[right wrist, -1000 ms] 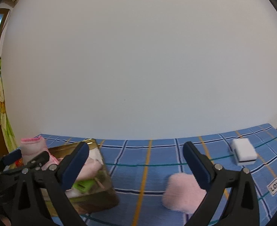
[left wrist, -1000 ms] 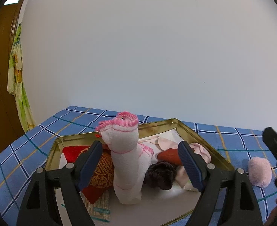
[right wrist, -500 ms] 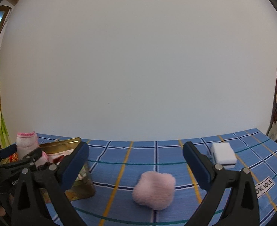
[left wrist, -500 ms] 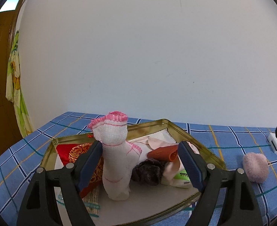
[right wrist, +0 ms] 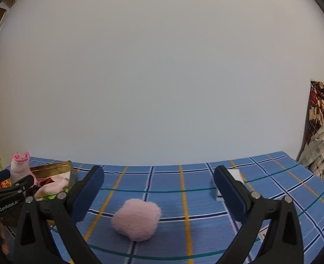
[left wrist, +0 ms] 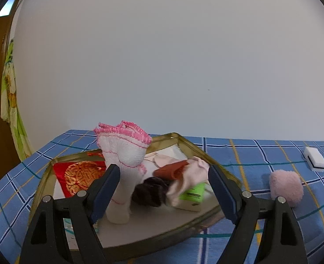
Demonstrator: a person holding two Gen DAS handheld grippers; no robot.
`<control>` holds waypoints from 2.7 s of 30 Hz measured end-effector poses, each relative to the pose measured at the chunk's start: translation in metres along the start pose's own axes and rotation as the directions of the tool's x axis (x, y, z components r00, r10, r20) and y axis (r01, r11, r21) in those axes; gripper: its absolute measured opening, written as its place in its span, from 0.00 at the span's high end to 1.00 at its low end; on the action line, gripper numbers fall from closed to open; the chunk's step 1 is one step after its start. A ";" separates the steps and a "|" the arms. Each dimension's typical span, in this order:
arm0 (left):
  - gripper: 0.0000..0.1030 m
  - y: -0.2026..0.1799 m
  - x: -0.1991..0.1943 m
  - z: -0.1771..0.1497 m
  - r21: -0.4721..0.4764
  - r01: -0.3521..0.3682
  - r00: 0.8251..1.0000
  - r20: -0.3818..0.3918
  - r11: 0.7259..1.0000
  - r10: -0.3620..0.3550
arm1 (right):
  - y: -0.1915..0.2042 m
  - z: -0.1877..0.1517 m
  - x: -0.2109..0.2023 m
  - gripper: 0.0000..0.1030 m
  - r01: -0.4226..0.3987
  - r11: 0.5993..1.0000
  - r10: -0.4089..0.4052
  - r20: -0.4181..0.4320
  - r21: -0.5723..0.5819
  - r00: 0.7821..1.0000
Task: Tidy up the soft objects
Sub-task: 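Move both open tools away from the tray toward the pink fluffy sock and white sponge, then grasp the pink fluffy sock with the left tool while the right tool approaches the white sponge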
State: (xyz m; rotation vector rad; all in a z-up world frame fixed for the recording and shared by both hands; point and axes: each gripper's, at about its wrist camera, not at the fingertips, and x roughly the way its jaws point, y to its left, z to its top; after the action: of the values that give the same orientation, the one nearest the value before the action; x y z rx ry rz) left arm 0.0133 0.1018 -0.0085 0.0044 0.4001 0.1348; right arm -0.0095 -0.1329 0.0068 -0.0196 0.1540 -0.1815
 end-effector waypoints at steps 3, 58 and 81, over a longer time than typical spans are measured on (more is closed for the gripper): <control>0.18 -0.007 -0.002 -0.001 0.010 0.011 1.000 -0.007 1.000 -0.011 | -0.008 0.002 -0.004 0.01 0.011 1.000 -0.011 0.005 -0.008 1.000; 0.53 -0.177 0.063 -0.023 -0.047 0.347 0.823 -0.463 0.937 -0.328 | -0.150 0.008 0.001 0.01 0.257 0.963 -0.249 -0.105 0.076 0.963; 0.69 -0.129 0.017 0.013 -0.078 0.369 0.912 -0.161 0.926 -0.377 | -0.117 -0.009 0.110 0.12 0.198 0.980 -0.173 -0.459 0.007 0.872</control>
State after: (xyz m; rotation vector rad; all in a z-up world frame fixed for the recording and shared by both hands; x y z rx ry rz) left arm 0.0506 -0.0237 -0.0076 -0.1302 0.5651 -0.2369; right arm 0.0751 -0.2679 -0.0144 0.0631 0.6214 -0.3826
